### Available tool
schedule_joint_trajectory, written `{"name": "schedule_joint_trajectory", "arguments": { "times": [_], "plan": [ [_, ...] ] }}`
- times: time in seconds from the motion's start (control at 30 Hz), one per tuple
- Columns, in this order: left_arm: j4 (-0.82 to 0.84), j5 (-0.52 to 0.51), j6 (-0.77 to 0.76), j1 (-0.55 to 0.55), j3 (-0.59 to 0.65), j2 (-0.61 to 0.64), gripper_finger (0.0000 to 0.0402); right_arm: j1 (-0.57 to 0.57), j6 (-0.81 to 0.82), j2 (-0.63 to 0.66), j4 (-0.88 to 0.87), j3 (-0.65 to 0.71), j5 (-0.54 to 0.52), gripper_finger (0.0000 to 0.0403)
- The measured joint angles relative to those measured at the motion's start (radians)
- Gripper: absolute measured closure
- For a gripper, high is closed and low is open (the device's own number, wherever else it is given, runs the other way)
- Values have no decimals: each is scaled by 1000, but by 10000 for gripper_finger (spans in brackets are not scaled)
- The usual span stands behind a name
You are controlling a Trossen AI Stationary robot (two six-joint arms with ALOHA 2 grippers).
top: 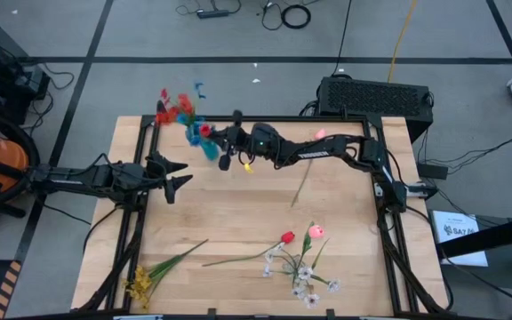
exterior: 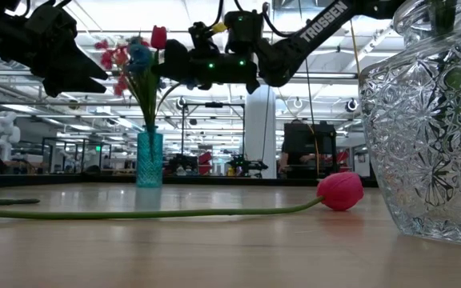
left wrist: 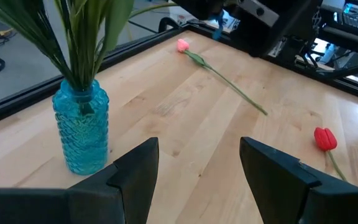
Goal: Sort flowers into vase by color
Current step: Put the top red flower into the blue vase, then put the yellow flower into the transparent vase
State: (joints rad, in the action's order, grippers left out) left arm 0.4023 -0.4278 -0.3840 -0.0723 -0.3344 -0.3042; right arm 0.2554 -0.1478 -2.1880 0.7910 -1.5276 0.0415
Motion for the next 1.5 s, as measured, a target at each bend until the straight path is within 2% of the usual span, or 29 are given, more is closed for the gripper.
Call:
{"name": "schedule_joint_trajectory", "arguments": {
  "times": [0.17, 0.53, 0.7, 0.83, 1.1, 1.27, 1.33, 1.5],
  "plan": [
    [0, 0, 2, 0, 0, 0, 171, 3, 32, 0, -5, -7, -48, 385],
    [0, -1, 1, 0, 0, 0, 171, 3, 43, 0, -123, -76, -41, 289],
    [0, -1, 0, 0, 0, 0, 171, 3, 48, 30, -145, -80, -44, 267],
    [-1, -1, 0, 0, 0, 0, 171, 5, 40, 81, -230, -80, -44, 256],
    [-5, -1, 0, 0, 0, 0, 171, 7, 5, 218, -495, -80, -46, 245],
    [-5, -1, -2, 0, 0, 0, 171, 9, -47, 354, -753, -80, -57, 247],
    [-5, -1, -3, 0, 0, 0, 171, 10, 0, 413, -860, -82, -113, 250],
    [-25, -1, -3, 0, 0, -1, 171, 29, 242, 543, -1216, -82, -343, 261]
  ]
}}
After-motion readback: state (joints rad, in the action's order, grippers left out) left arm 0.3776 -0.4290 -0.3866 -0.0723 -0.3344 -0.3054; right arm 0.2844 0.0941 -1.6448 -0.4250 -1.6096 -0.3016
